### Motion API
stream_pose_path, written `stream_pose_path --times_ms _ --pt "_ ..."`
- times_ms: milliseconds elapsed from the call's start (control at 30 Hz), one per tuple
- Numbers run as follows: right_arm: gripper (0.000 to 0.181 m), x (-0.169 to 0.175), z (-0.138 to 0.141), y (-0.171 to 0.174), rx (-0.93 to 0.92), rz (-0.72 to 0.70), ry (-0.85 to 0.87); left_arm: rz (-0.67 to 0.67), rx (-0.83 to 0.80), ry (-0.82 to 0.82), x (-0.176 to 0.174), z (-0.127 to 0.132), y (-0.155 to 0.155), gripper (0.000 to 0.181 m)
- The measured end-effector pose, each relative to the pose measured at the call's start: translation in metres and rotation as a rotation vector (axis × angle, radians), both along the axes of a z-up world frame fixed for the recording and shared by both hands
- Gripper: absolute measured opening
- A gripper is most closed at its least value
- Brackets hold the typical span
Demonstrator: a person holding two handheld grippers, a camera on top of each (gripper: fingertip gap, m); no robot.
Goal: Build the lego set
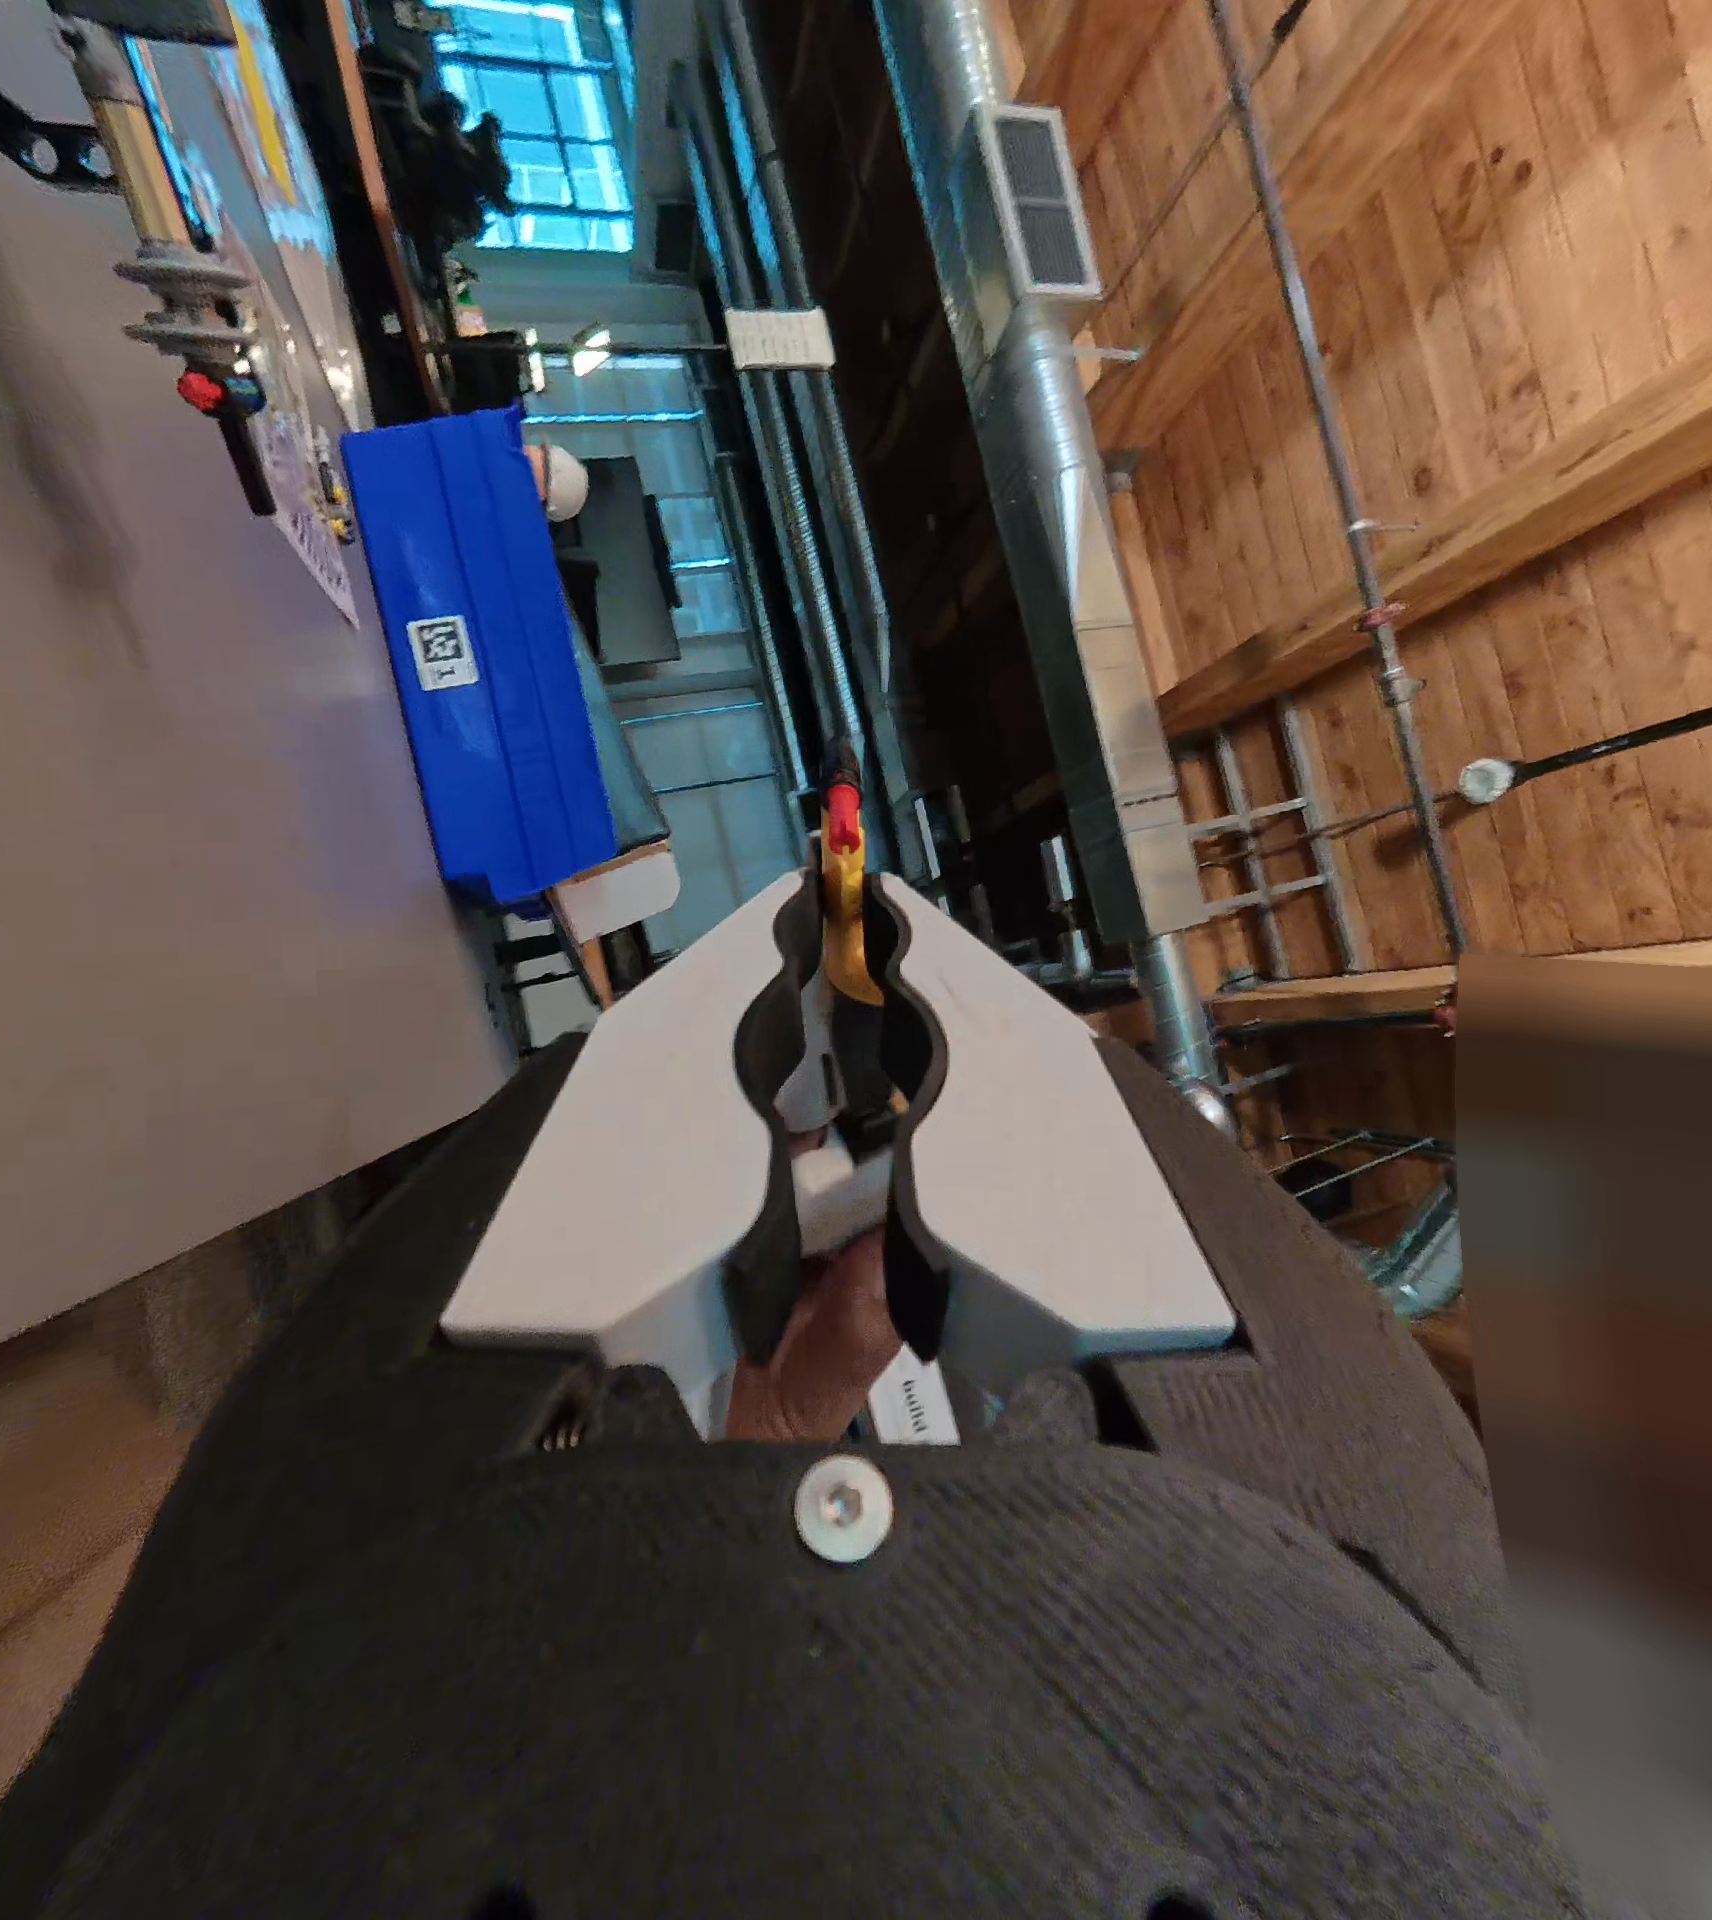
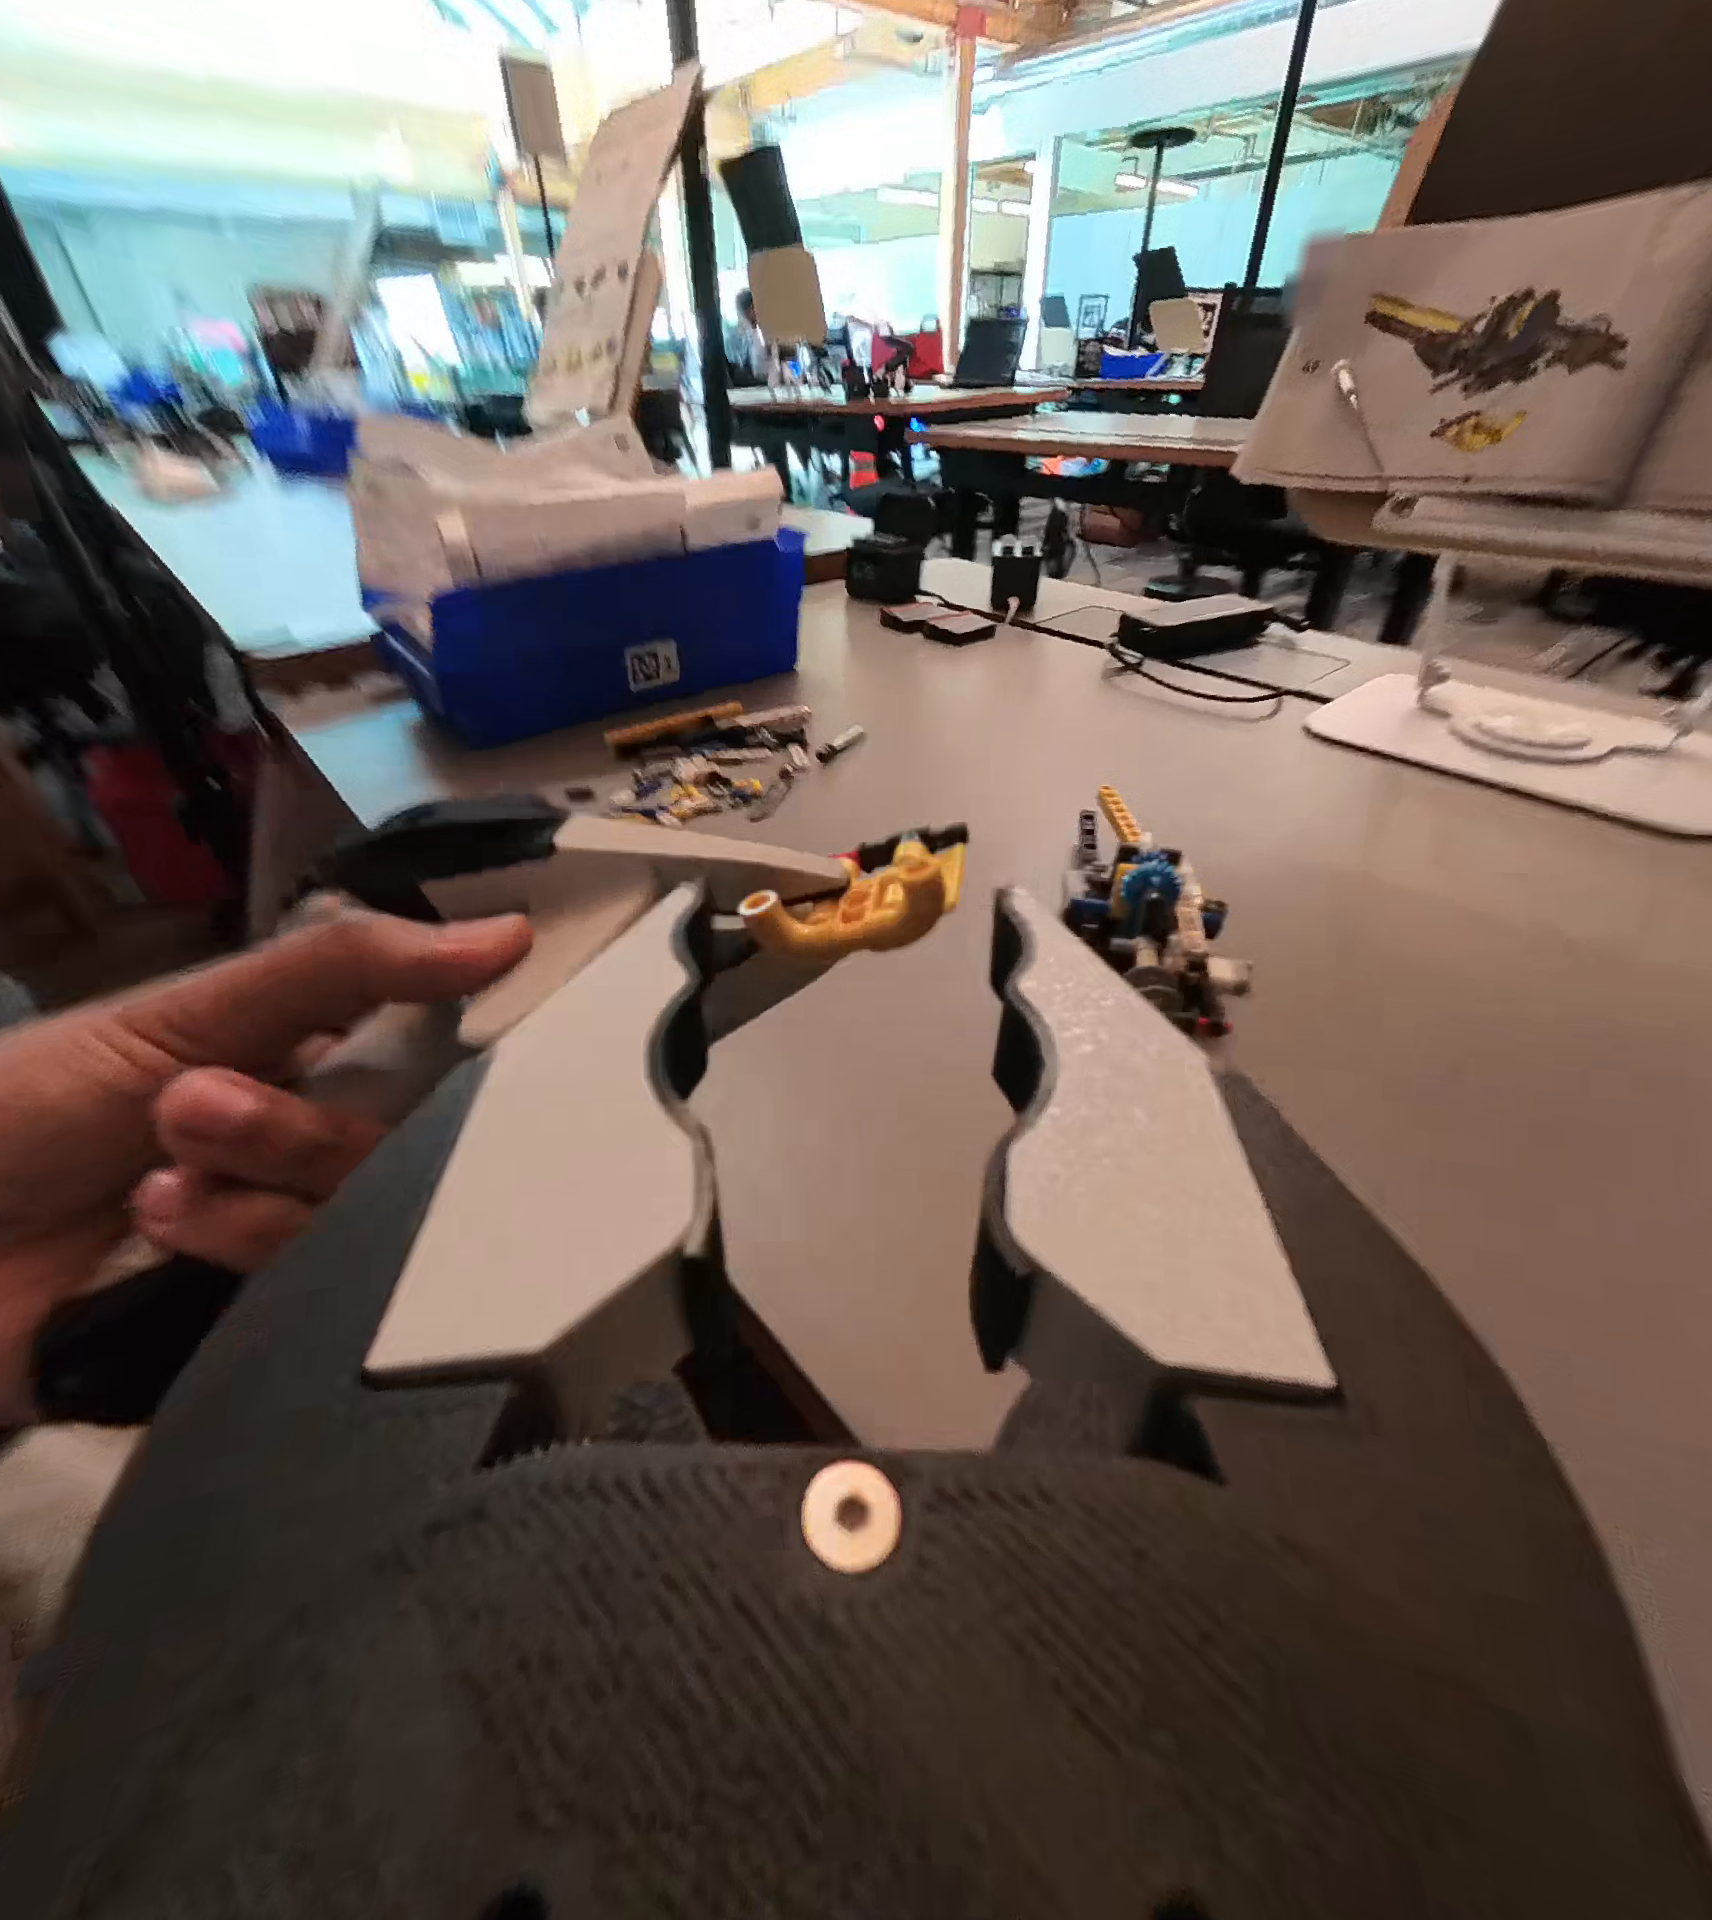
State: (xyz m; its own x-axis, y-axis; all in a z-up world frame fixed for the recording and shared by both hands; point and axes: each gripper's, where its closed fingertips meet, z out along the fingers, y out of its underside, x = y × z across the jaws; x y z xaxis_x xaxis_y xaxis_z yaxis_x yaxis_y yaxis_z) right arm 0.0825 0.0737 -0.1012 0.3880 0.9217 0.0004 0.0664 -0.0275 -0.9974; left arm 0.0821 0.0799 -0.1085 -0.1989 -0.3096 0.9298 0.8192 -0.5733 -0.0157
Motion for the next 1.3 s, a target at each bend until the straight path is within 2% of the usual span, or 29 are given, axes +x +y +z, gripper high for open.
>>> stream_pose_path --times_ms 33,200,367,467,533,667,833,967,1067,1200,1300 --pt "0.059 0.004 0.002 0.001 -0.063 0.009 0.054 0.006 0.007 -0.028 -0.003 0.000 0.001 0.006" --pt "0.039 0.030 -0.004 0.015 -0.448 0.034 0.289 0.022 0.091 0.027 -0.001 0.000 0.006 0.006" --pt "0.032 0.029 -0.007 0.006 -0.712 0.149 0.483 -0.013 0.178 0.100 0.018 0.007 0.007 0.006" --pt "0.022 0.031 0.000 0.005 -0.771 0.194 0.592 -0.047 0.187 0.158 0.033 0.002 0.008 0.006" --pt "0.006 0.034 -0.004 0.009 -0.781 0.168 0.595 -0.057 0.208 0.163 0.038 0.002 0.007 0.006" --pt "0.005 0.040 -0.008 0.015 -0.786 0.171 0.577 -0.096 0.189 0.166 0.042 -0.004 0.010 0.008" --pt "0.005 0.058 -0.010 0.035 -0.772 0.138 0.569 -0.107 0.166 0.285 0.034 -0.014 0.011 0.021" --pt "0.005 0.067 -0.021 0.051 -0.768 0.091 0.500 -0.049 0.223 0.573 -0.002 -0.007 0.027 0.032" --pt "0.006 0.062 -0.034 0.055 -0.809 0.077 0.420 -0.097 0.298 0.961 -0.029 -0.002 0.053 0.048" --pt "0.006 0.049 -0.051 0.054 -0.927 0.096 0.386 -0.300 0.447 1.583 -0.055 -0.016 0.097 0.060" --pt "0.006 0.041 -0.060 0.054 -1.013 0.114 0.380 -0.553 0.575 1.874 -0.061 -0.042 0.118 0.064"
